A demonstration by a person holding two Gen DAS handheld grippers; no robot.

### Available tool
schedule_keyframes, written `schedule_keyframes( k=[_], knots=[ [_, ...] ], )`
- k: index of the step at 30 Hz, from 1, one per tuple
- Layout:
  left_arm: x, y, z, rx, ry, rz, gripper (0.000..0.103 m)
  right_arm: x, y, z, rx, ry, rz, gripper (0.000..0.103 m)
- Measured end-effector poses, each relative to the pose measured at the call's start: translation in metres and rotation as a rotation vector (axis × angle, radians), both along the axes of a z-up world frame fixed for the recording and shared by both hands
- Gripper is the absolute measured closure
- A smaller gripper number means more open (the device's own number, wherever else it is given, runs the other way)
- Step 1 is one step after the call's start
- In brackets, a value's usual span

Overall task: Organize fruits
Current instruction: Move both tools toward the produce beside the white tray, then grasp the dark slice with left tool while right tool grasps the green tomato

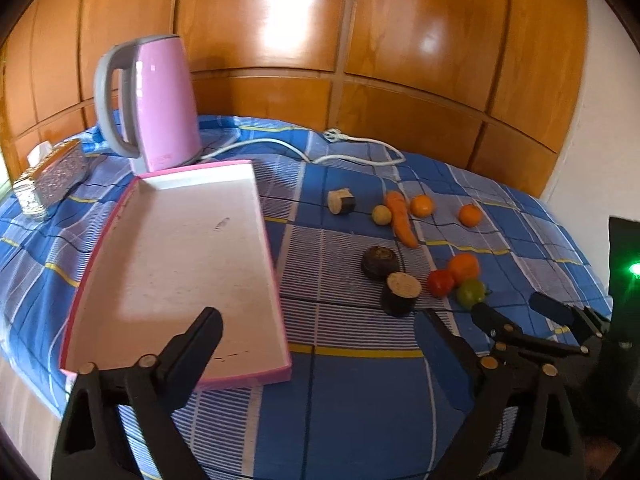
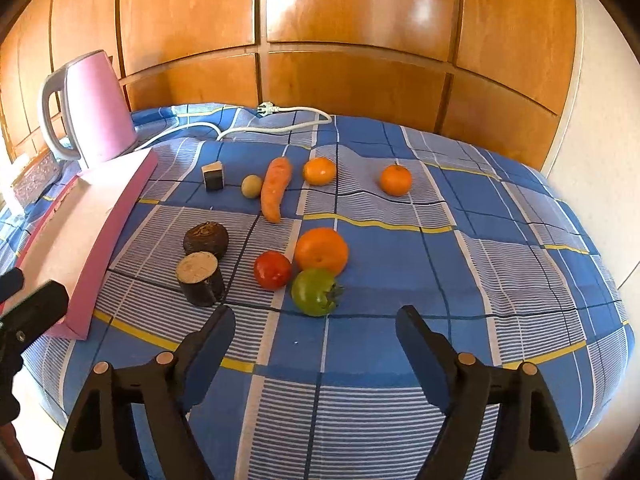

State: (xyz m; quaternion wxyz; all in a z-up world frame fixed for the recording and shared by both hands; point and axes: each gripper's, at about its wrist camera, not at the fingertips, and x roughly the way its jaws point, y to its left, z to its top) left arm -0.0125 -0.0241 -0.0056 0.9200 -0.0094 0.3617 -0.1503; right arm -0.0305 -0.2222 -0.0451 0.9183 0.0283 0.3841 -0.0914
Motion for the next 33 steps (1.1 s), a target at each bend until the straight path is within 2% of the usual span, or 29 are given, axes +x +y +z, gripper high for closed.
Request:
schedule_keyframes(
  k=[4, 6, 8, 11, 13, 20, 33],
  knots=[
    [0.003, -0.007, -0.003, -0.005, 0.018, -0.039, 0.021, 0.001, -0.013, -0.001, 0.027, 0.005, -0.030, 0.028],
    [0.004, -0.012, -0.004, -0.006, 0.027, -0.062, 0.027, 0.002, -0.021, -0.003, 0.052, 0.014, -0.035, 0.043],
    [0.007, -0.019, -0.006, -0.002, 0.044, -0.101, 0.033, 0.003, -0.029, -0.006, 0.083, 0.026, -0.036, 0.049],
    [0.012, -0.029, -0.012, 0.001, 0.077, -0.155, 0.052, 0.004, -0.038, -0.011, 0.137, 0.032, -0.033, 0.057],
    [0.017, -0.036, -0.016, -0.002, 0.106, -0.183, 0.060, 0.004, -0.041, -0.012, 0.163, 0.029, -0.023, 0.057],
    [0.027, -0.064, -0.026, 0.036, 0.117, -0.233, 0.062, 0.005, -0.036, -0.016, 0.210, 0.020, 0.061, 0.057],
    [0.055, -0.087, -0.044, 0.060, 0.134, -0.250, 0.062, 0.031, -0.029, -0.025, 0.135, 0.047, 0.124, 0.057]
  ],
)
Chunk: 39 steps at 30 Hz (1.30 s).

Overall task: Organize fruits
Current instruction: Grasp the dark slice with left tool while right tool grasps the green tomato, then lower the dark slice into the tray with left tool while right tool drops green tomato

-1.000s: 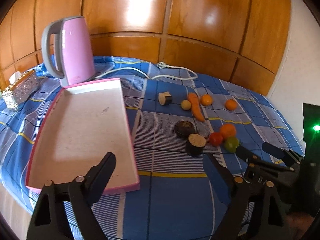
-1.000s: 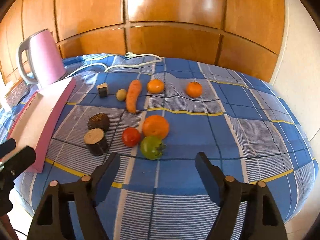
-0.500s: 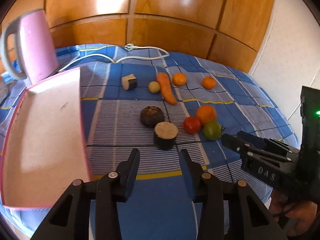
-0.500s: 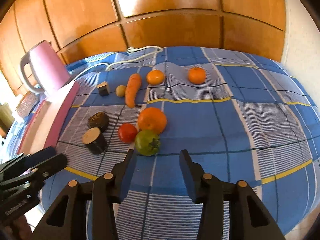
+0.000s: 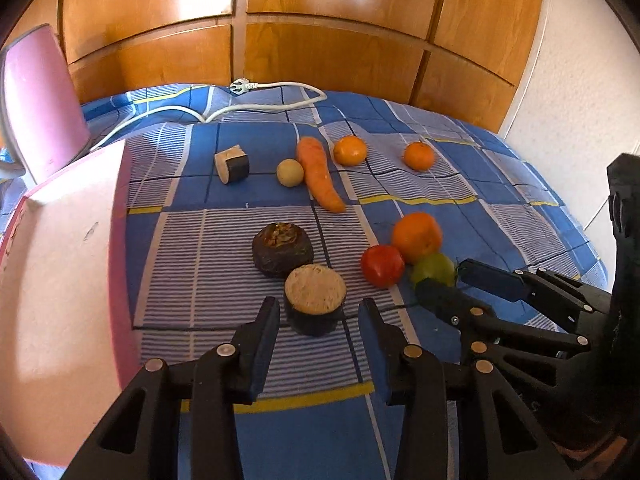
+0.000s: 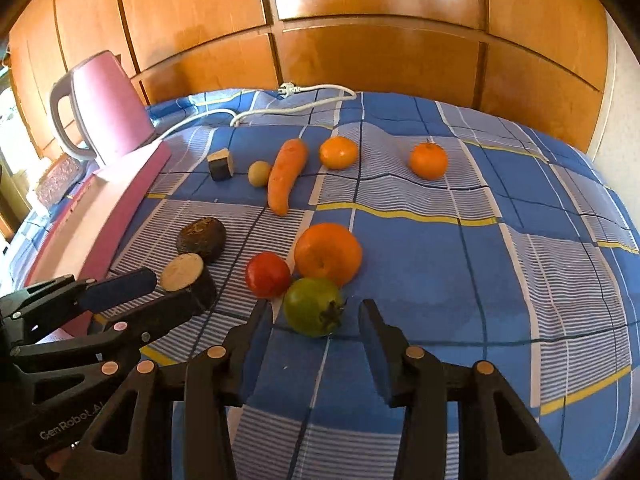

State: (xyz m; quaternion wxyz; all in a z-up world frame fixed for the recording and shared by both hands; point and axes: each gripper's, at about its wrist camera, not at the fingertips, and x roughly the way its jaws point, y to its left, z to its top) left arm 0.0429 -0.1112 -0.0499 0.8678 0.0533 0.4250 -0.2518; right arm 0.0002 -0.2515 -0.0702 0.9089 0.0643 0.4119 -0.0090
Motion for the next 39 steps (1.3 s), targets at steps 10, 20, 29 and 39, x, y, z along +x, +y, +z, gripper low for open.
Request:
schedule_keyframes(
  k=[10, 20, 29, 39],
  knots=[
    [0.008, 0.006, -0.011, -0.065, 0.046, 0.050, 0.068, 0.002, -0.008, -0.010, 0.044, 0.001, -0.013, 0.071],
    [-0.009, 0.015, -0.004, -0.099, 0.036, 0.048, 0.068, -0.012, -0.008, -0.004, 0.058, 0.002, -0.018, 0.071],
    [-0.023, 0.023, 0.012, -0.084, -0.020, 0.063, 0.068, -0.022, 0.002, 0.005, 0.046, -0.015, 0.003, 0.071],
    [-0.028, 0.049, 0.033, -0.093, -0.062, 0.138, 0.068, -0.020, 0.026, 0.021, 0.033, -0.050, 0.071, 0.071]
  ],
)
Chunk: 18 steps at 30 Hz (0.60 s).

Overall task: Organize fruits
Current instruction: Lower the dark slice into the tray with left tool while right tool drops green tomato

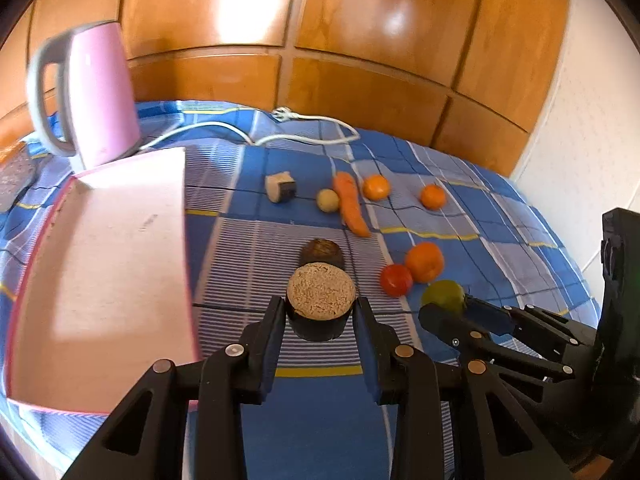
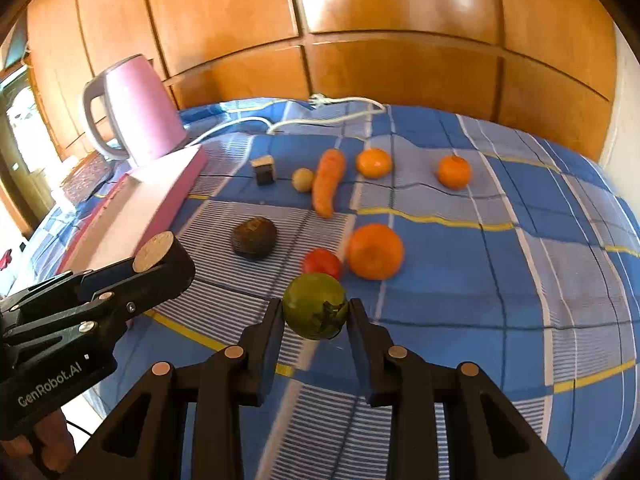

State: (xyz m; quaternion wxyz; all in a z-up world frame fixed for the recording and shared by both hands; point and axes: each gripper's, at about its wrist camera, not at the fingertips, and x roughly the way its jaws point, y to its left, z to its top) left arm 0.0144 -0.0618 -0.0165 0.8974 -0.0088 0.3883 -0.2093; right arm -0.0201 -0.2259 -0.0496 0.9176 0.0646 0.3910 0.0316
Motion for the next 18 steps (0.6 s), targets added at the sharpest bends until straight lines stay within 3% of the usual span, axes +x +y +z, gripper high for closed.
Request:
schedule_keyframes(
  k=[18],
  knots=[
    [0.011, 0.080, 0.011, -0.025, -0.004, 0.194, 0.068, 0.023, 0.069, 0.022, 0.022, -0.015, 0.207, 0.071]
  ],
)
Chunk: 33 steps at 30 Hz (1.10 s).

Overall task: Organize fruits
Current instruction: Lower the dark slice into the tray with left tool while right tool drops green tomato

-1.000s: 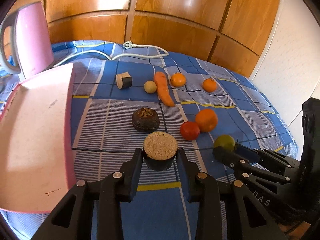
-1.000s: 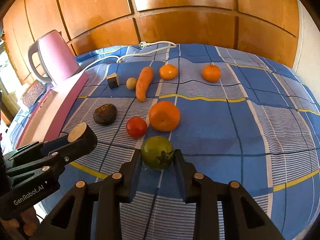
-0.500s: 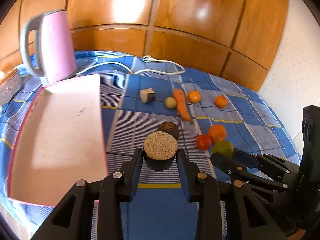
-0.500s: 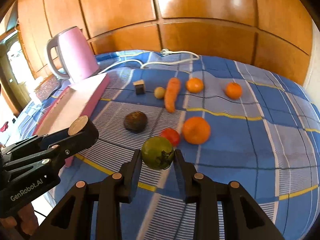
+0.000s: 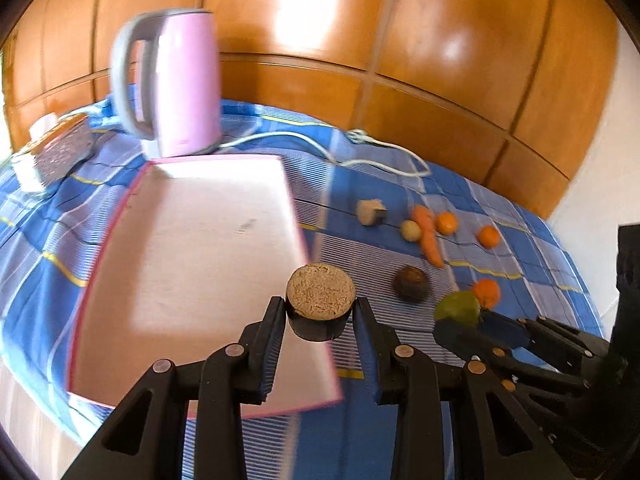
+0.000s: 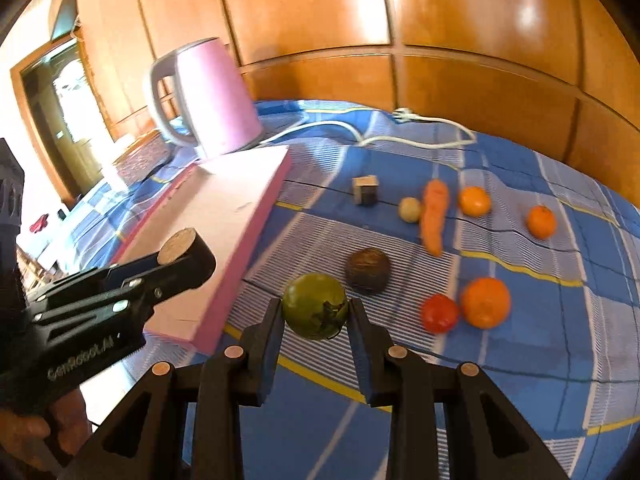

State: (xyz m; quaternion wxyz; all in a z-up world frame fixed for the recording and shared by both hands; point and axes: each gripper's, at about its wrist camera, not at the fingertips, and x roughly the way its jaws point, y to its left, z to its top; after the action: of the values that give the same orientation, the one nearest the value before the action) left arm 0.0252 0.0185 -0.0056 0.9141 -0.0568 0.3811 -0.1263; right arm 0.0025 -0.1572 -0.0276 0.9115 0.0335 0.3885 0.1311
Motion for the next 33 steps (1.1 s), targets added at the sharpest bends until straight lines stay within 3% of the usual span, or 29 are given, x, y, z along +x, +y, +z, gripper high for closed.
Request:
schedule_keyframes(
  k=[14, 23, 33],
  knots=[
    [0.031, 0.084, -0.013, 0.052, 0.040, 0.226, 0.068, 0.051, 0.072, 0.005, 0.036, 0.034, 0.159, 0.071],
    [0.029, 0.092, -0.014, 0.067, 0.039, 0.276, 0.066, 0.076, 0.105, 0.006, 0.036, 0.045, 0.162, 0.069],
    [0.024, 0.084, -0.013, 0.065, 0.041, 0.275, 0.065, 0.058, 0.085, 0.001, 0.054, 0.060, 0.090, 0.069]
  ],
)
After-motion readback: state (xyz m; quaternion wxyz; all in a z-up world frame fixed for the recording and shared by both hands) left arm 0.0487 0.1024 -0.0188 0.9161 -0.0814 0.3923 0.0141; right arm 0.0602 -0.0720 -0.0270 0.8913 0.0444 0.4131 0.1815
